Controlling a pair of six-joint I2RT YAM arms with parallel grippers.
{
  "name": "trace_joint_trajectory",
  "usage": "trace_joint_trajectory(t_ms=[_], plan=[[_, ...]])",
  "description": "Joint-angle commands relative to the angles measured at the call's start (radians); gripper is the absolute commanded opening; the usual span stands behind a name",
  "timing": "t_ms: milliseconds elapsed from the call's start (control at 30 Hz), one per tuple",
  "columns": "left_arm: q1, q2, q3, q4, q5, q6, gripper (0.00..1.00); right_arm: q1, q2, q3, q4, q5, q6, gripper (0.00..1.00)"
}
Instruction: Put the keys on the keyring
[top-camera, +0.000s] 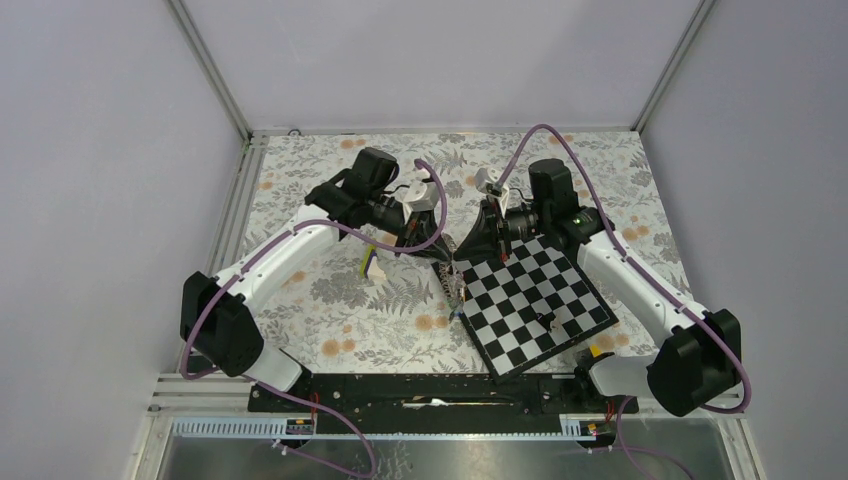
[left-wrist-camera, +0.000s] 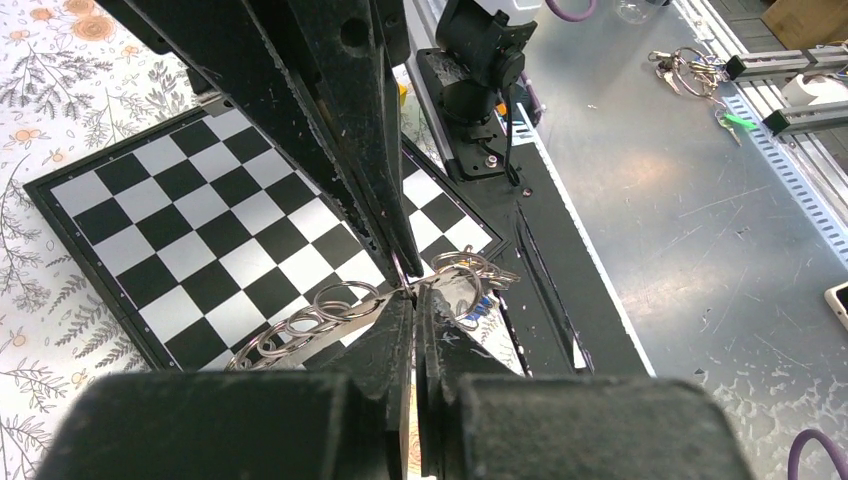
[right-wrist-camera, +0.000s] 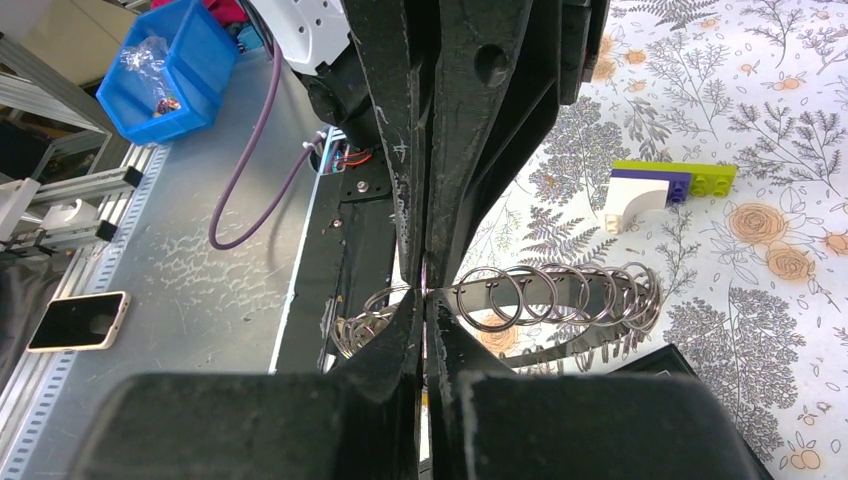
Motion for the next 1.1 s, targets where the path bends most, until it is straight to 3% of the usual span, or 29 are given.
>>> trace_joint_trajectory(t_ms=[0,100,300,400,600,800,1067], plan=[[-0.014,-0.029,0.052,0.087,0.032,-0.037,0.00,-0.004,-0.021,-0.008,0.049,0.007,0.002,0.00],[-0.015,-0.036,0.052,0.085,-0.004,-0.043,0.00,-0.004,-0.035,-0.007,0.030,0.042,-0.014,0.03],[-0.018,-0.041,0.122,-0.011,-0.211,-0.048,0.00,-0.013,-0.080,0.017,-0.081,0.188,-0.133,0.41],[-0.026,-0.028,0.176,-0.089,-0.295,-0.027,0.00,-0.013,-0.100,0.036,-0.121,0.254,-0.183,0.50],[-0.037,-0.042,0.179,-0.120,-0.272,0.001,0.00,-0.013,-0.097,0.053,-0.112,0.256,-0.171,0.53],[-0.038,-0.065,0.120,-0.045,-0.214,-0.034,0.00,-0.013,-0.089,0.042,-0.073,0.216,-0.132,0.50],[-0.037,-0.063,0.053,0.101,-0.170,-0.181,0.00,-0.013,-0.080,0.036,-0.018,0.173,-0.062,0.44]])
